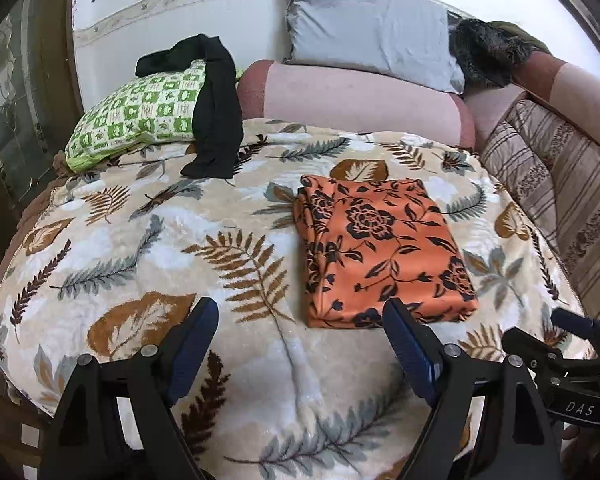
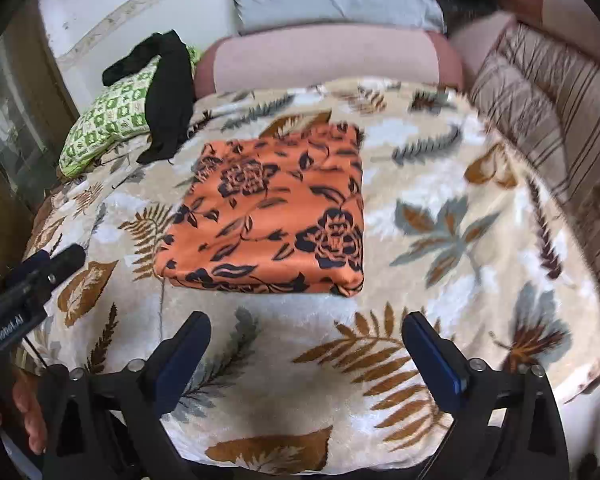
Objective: Fold small clothes
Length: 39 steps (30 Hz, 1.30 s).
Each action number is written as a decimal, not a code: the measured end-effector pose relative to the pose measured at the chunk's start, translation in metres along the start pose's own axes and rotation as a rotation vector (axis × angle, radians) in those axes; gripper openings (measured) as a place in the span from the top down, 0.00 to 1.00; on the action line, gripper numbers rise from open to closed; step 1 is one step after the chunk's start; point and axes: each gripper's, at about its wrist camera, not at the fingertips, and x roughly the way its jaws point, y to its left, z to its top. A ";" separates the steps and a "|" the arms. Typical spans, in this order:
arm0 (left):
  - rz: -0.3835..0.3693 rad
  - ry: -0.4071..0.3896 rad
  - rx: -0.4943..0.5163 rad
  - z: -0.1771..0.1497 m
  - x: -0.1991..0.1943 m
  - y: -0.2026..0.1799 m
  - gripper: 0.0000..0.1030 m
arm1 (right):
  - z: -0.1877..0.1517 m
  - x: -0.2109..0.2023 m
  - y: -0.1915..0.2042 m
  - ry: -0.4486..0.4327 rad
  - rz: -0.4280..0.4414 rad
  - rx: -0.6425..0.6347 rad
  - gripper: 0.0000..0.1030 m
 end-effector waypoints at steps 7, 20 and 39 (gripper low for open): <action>-0.014 -0.045 -0.042 0.004 -0.023 0.003 0.11 | -0.002 -0.031 0.017 -0.077 0.014 -0.032 0.04; 0.067 -0.133 0.006 0.007 -0.046 -0.007 0.08 | -0.001 -0.045 0.023 -0.142 -0.004 -0.059 0.04; 0.090 -0.101 0.015 0.014 -0.028 -0.012 0.08 | 0.017 -0.034 0.028 -0.154 -0.077 -0.075 0.04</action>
